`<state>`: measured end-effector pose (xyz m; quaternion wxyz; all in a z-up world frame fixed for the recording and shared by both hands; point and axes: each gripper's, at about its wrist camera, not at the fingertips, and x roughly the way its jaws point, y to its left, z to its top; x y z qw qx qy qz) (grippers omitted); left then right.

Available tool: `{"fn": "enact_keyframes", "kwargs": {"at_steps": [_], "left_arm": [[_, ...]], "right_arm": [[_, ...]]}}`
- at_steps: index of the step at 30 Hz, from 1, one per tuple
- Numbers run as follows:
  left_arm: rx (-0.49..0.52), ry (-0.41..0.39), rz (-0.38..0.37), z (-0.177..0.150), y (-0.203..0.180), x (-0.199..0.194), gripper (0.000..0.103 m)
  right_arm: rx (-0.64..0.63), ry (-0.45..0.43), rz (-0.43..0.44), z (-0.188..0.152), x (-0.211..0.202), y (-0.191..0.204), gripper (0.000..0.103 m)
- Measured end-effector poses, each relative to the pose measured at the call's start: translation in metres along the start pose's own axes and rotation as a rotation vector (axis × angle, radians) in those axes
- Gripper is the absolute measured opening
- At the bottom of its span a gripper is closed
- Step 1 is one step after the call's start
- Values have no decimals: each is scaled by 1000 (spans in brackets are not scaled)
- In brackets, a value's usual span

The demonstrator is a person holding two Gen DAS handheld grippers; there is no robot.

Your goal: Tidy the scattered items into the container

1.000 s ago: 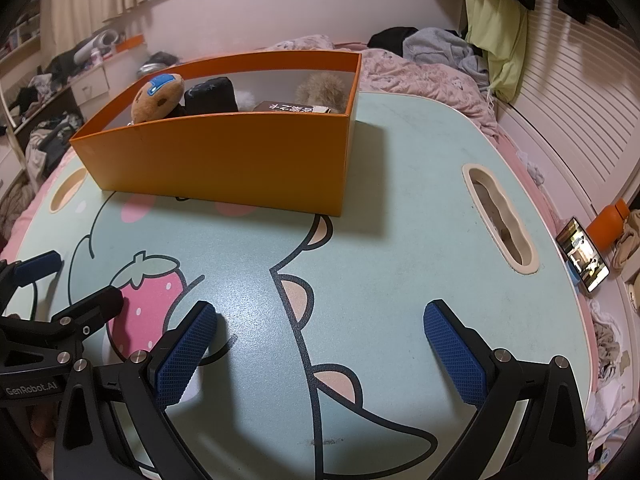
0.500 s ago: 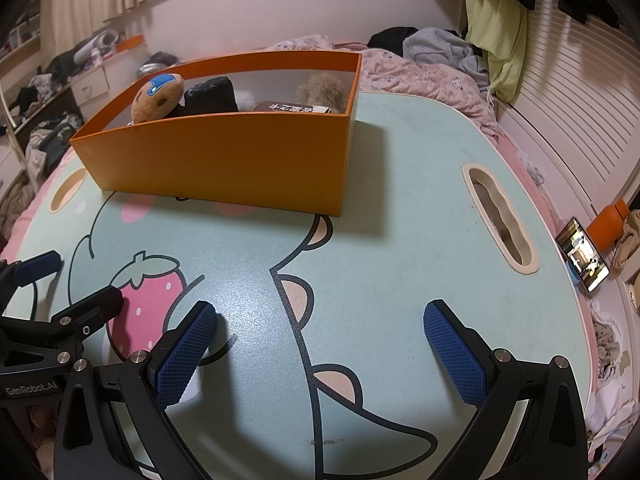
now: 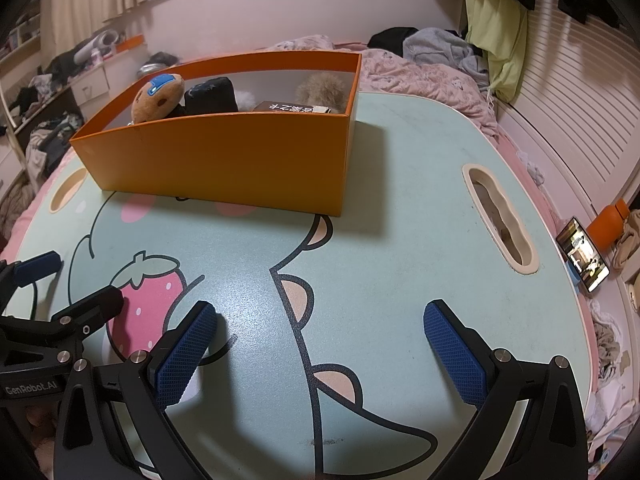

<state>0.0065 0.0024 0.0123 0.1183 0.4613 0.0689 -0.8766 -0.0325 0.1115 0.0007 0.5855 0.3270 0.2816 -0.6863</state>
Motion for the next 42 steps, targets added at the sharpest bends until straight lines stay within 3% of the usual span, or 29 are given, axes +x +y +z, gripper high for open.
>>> {"fn": "enact_keyframes", "kwargs": {"at_steps": [42], "left_arm": [[-37,-2,24,0,4,2,103]], "right_arm": [[-1,3,0,1,0,1,103]]}}
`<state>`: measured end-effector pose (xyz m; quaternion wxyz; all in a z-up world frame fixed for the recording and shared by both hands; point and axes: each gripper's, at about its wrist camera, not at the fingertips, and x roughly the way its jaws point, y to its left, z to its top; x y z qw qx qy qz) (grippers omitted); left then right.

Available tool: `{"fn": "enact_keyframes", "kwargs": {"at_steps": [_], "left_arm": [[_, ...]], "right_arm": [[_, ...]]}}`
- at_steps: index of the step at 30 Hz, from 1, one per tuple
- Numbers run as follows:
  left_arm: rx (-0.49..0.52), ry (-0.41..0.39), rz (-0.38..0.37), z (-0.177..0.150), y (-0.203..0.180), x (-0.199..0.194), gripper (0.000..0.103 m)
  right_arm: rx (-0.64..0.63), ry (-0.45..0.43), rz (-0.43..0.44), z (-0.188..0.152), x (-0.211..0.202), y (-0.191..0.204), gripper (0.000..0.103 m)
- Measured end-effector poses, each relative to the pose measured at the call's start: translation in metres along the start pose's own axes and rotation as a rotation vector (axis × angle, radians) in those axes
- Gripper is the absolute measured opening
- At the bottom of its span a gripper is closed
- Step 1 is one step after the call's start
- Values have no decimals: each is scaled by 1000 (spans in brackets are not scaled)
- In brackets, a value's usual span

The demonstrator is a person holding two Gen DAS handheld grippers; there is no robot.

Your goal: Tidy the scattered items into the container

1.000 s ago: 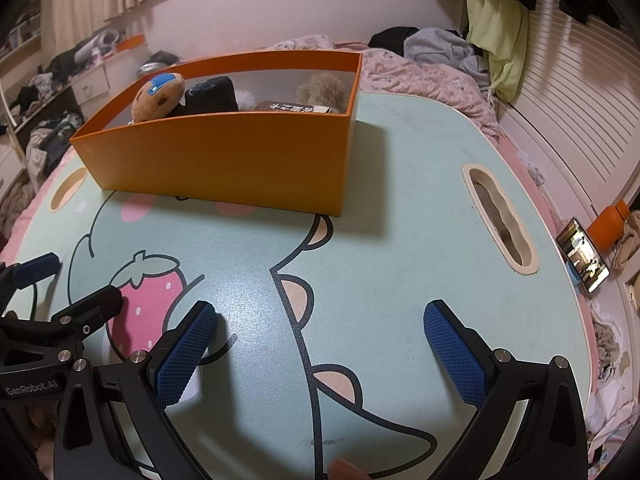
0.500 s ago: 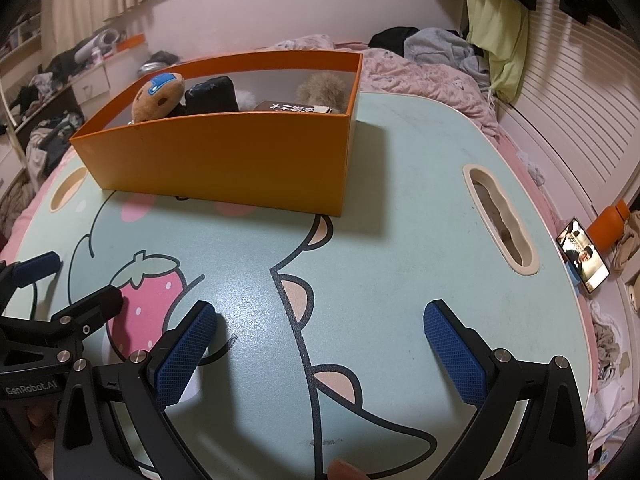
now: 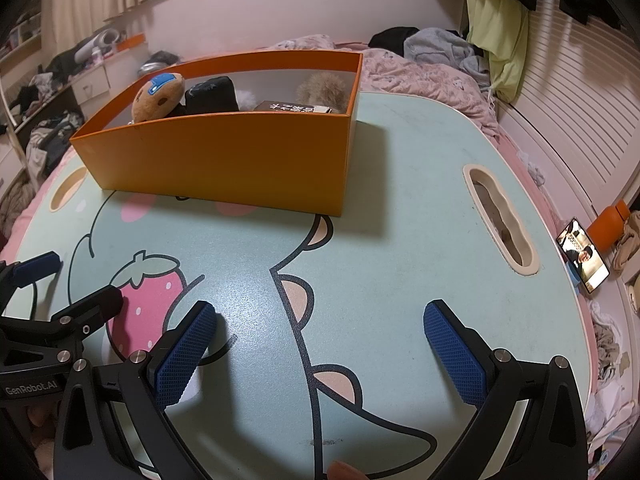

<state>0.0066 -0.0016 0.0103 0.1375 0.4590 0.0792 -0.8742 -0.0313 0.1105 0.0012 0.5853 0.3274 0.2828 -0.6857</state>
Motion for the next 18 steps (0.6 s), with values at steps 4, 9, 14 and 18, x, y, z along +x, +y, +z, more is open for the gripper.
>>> {"fn": "enact_keyframes", "kwargs": {"at_steps": [4,9,14,18], "left_arm": [[-4,0,2,0,0,0,103],[-9,-1,7,0,-1,-2,103],[-14,1,12,0,-1,-2,103],[-18,1,15,0,0,-2,103]], "right_arm": [[0,0,0,0,0,0,103],[-1,0,-1,0,0,0,103],[0,0,-1,0,0,0,103],[-1,-1,0,0,0,0,103]]}}
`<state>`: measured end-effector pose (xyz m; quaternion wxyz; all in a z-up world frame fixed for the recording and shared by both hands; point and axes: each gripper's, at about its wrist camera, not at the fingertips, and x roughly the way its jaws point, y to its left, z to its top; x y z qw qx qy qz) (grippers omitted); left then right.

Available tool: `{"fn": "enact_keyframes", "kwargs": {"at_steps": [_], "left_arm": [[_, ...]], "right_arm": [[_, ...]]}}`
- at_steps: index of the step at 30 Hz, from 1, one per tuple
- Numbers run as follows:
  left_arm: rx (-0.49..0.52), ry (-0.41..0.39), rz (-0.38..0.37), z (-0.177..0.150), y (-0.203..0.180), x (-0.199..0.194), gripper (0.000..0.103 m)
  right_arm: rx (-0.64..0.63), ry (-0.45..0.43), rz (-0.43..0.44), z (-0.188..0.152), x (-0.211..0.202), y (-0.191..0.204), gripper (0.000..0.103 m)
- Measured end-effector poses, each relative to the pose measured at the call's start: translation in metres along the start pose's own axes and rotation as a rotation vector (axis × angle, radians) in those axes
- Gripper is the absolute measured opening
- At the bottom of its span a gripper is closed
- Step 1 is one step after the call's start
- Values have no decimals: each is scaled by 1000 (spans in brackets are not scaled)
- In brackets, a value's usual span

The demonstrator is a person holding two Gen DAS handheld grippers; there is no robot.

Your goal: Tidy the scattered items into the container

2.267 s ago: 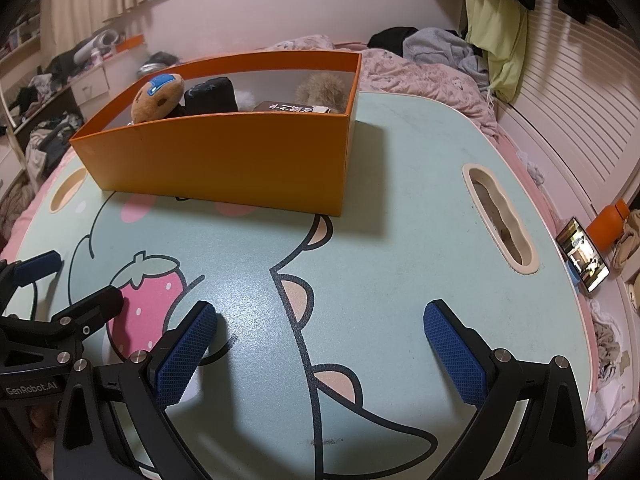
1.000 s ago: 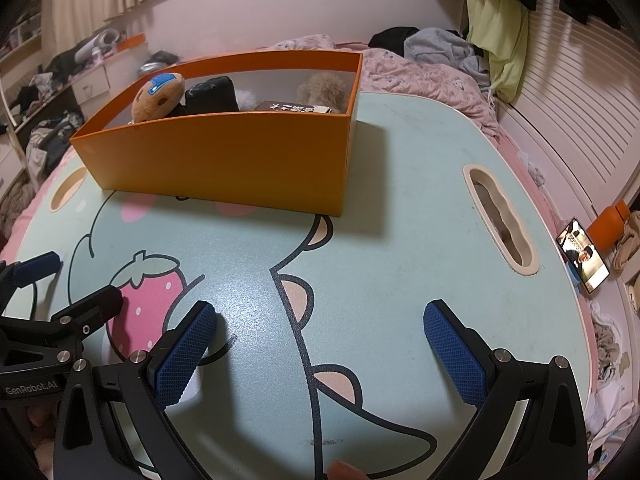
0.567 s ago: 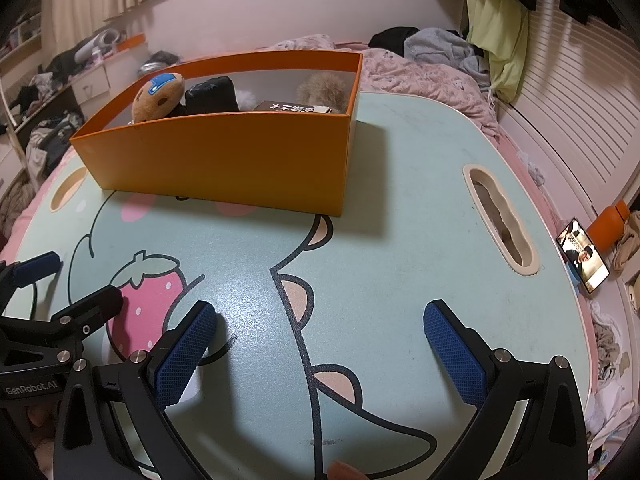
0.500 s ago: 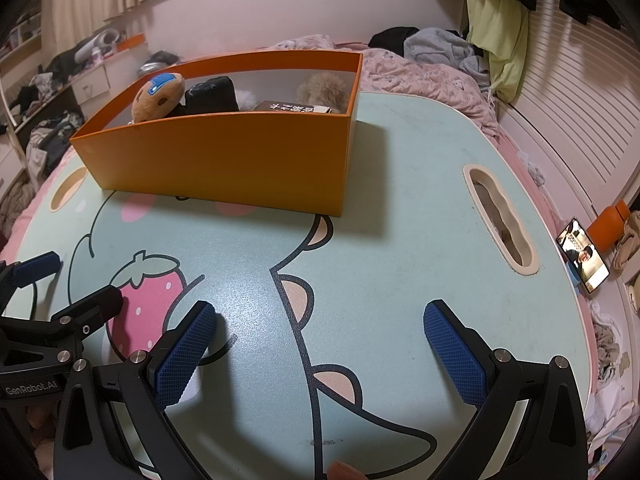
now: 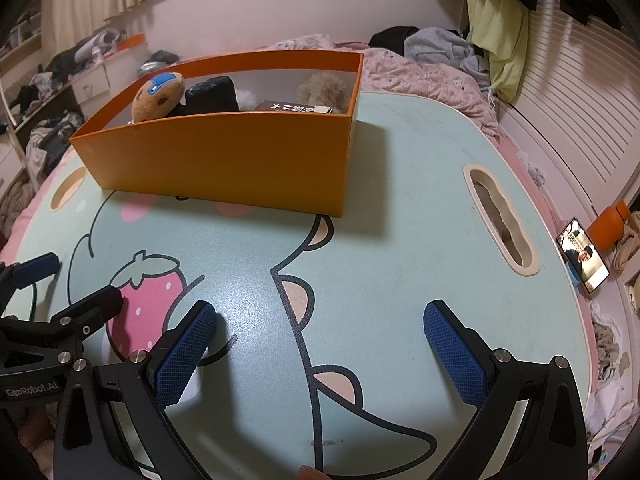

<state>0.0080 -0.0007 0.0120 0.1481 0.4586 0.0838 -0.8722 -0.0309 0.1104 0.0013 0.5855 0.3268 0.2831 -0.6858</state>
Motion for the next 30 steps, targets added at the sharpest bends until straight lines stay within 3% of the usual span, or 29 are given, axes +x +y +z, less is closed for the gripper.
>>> {"fn": "enact_keyframes", "kwargs": {"at_steps": [30], "left_arm": [[-51,-9,33,8,5,5,103]], "right_arm": [[7,-6,-6,8,7,2,103]]}}
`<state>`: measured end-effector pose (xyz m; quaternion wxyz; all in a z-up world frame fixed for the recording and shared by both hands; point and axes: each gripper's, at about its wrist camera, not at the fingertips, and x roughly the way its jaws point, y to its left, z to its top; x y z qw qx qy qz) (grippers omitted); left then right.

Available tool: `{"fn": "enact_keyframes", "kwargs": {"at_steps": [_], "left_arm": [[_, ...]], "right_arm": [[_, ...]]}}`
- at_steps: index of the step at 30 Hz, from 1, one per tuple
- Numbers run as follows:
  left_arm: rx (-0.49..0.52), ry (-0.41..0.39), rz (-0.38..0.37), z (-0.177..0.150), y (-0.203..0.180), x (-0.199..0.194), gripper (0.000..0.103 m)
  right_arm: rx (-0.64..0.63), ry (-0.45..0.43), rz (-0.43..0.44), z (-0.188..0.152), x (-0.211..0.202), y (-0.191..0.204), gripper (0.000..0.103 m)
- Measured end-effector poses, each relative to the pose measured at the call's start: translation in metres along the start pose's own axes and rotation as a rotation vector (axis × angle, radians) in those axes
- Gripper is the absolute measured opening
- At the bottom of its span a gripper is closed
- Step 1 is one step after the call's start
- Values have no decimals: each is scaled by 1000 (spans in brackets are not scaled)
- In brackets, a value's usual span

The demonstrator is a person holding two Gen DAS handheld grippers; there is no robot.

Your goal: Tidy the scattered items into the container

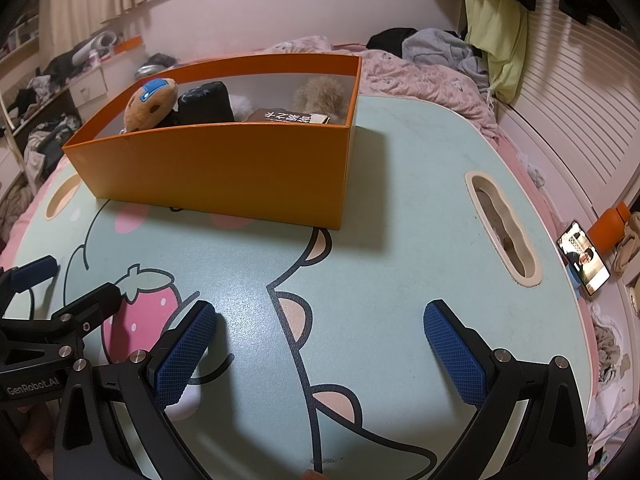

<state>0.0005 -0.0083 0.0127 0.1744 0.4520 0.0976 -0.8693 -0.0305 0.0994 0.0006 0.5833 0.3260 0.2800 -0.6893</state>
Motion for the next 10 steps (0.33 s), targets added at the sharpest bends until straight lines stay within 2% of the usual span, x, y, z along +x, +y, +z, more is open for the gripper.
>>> {"fn": "enact_keyframes", "kwargs": {"at_steps": [10], "left_arm": [[4,-4,-3,-1,-1,0,103]], "right_arm": [[0,0,0,0,0,0,103]]}}
